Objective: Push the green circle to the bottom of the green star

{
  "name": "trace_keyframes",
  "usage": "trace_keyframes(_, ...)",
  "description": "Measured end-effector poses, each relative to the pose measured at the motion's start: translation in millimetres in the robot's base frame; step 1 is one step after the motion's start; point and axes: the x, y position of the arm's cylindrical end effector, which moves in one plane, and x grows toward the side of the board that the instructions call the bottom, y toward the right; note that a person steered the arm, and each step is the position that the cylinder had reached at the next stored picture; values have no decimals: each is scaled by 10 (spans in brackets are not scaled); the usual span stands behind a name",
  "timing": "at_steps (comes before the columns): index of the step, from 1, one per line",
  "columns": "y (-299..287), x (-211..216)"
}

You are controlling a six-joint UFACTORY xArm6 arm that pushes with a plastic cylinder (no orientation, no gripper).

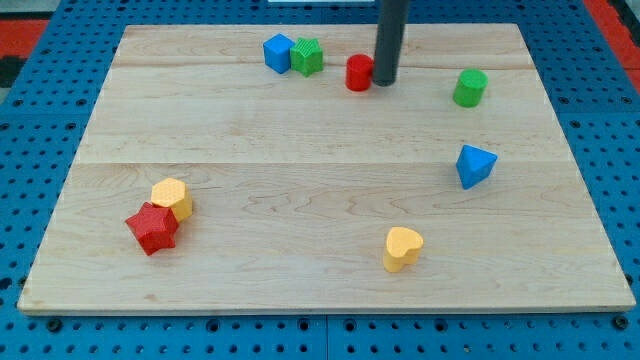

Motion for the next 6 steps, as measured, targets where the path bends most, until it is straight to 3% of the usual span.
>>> trace_keyframes(1, 185, -216)
trace_keyframes(2, 1381, -237)
trace_keyframes(3, 1927, 181)
trace_keyframes(5, 397, 270)
trace_keyframes(6, 629, 556)
